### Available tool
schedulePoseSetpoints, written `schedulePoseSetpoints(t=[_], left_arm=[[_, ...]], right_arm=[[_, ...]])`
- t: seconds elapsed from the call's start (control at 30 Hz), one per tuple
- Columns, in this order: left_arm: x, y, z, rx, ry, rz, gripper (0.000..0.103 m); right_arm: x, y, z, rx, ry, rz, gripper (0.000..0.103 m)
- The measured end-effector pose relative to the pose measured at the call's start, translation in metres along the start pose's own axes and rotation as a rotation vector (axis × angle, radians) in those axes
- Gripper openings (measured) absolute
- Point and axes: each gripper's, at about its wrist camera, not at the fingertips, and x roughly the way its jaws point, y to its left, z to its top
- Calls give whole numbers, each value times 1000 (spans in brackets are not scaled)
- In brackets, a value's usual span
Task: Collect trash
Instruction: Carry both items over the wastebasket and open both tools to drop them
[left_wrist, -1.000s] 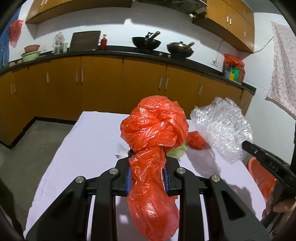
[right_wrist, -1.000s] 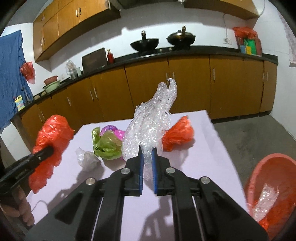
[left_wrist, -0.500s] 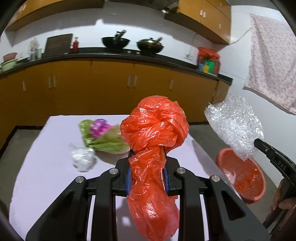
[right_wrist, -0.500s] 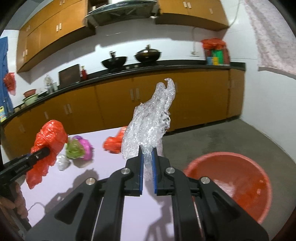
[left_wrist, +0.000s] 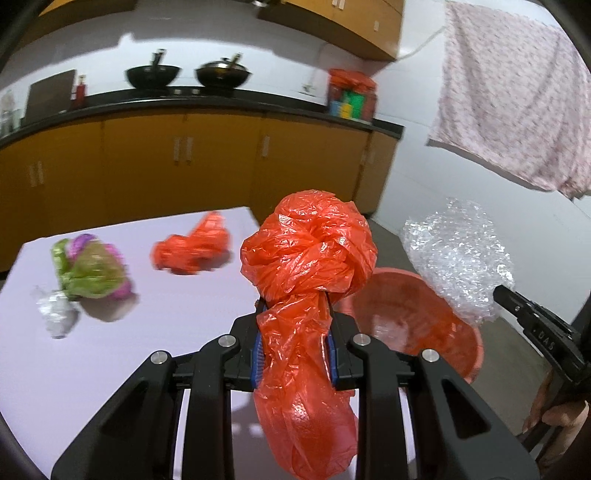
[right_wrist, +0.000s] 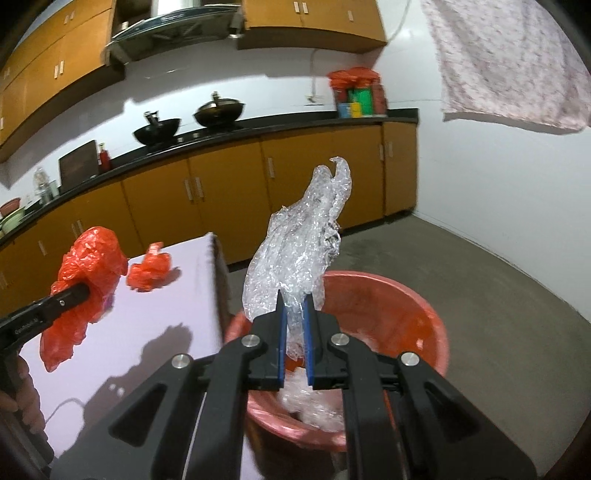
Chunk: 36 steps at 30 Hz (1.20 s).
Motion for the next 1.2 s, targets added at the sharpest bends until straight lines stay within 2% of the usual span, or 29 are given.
schedulePoseSetpoints(t=[0.33, 0.67, 1.07, 1.2], left_arm=[[38, -63, -1, 78, 57, -94, 26], [64, -86, -12, 112, 118, -116, 26], [88, -113, -15, 150, 164, -136, 26], [97, -121, -15, 158, 185, -145, 31]], right_arm=[[-3, -39, -13, 45, 25, -58, 9], [7, -57, -24, 82, 61, -63, 9], [21, -64, -21, 115, 85, -66, 9], [28, -68, -20, 128, 90, -61, 10]])
